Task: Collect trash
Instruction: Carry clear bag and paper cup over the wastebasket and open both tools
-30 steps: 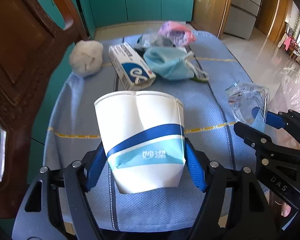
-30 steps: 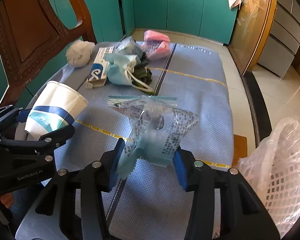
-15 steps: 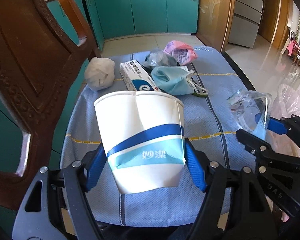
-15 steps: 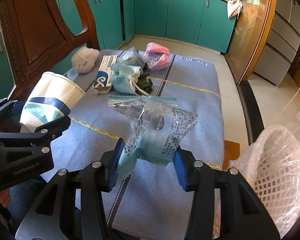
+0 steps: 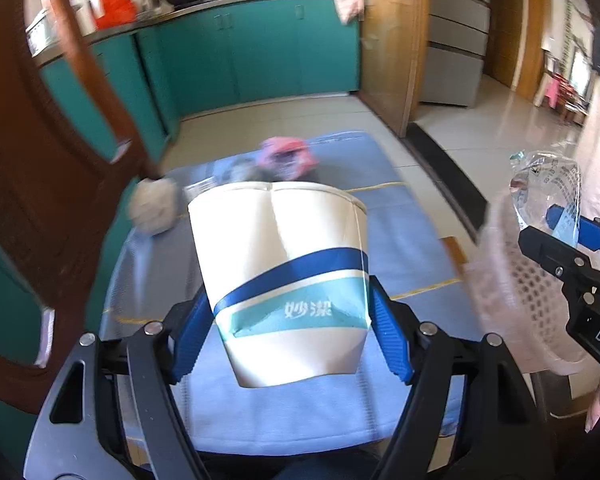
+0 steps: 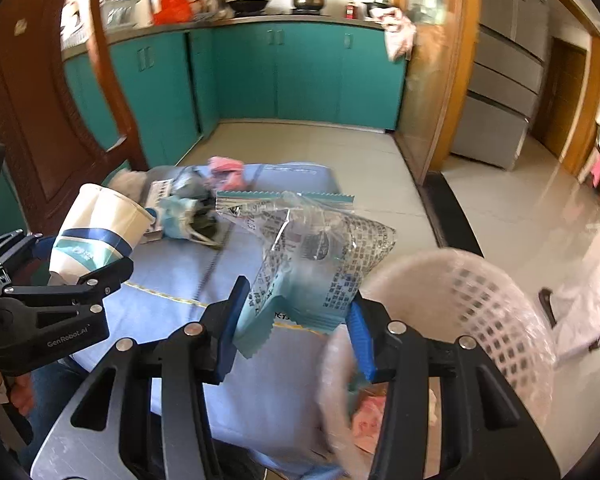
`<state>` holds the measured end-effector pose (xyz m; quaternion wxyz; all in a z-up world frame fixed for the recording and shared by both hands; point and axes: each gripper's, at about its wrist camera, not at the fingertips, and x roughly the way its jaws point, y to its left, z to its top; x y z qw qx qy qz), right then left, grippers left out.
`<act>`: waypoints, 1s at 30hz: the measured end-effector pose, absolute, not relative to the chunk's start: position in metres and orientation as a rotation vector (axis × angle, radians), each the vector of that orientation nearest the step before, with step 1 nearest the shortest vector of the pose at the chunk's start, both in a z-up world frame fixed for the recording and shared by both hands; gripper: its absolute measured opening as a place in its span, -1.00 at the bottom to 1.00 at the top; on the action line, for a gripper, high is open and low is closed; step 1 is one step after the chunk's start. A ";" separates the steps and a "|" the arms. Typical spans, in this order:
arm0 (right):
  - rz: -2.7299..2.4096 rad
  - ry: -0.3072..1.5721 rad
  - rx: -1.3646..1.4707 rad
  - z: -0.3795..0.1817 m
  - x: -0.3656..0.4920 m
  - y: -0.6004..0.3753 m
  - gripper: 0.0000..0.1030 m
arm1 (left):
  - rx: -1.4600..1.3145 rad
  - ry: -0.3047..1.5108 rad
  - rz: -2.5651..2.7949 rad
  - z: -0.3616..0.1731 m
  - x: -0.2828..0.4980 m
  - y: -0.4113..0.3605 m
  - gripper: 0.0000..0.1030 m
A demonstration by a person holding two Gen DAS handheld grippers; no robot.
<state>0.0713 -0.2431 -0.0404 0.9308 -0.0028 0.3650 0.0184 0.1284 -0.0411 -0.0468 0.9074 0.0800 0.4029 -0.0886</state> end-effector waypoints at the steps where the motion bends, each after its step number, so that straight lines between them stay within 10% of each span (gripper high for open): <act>1: 0.011 0.744 0.002 -0.039 0.067 -0.255 -0.09 | 0.171 0.828 -0.204 -0.044 0.126 -0.053 0.43; 30: -0.264 0.807 0.185 -0.077 0.006 -0.408 -0.08 | 0.336 0.897 -0.557 -0.079 0.099 -0.260 0.43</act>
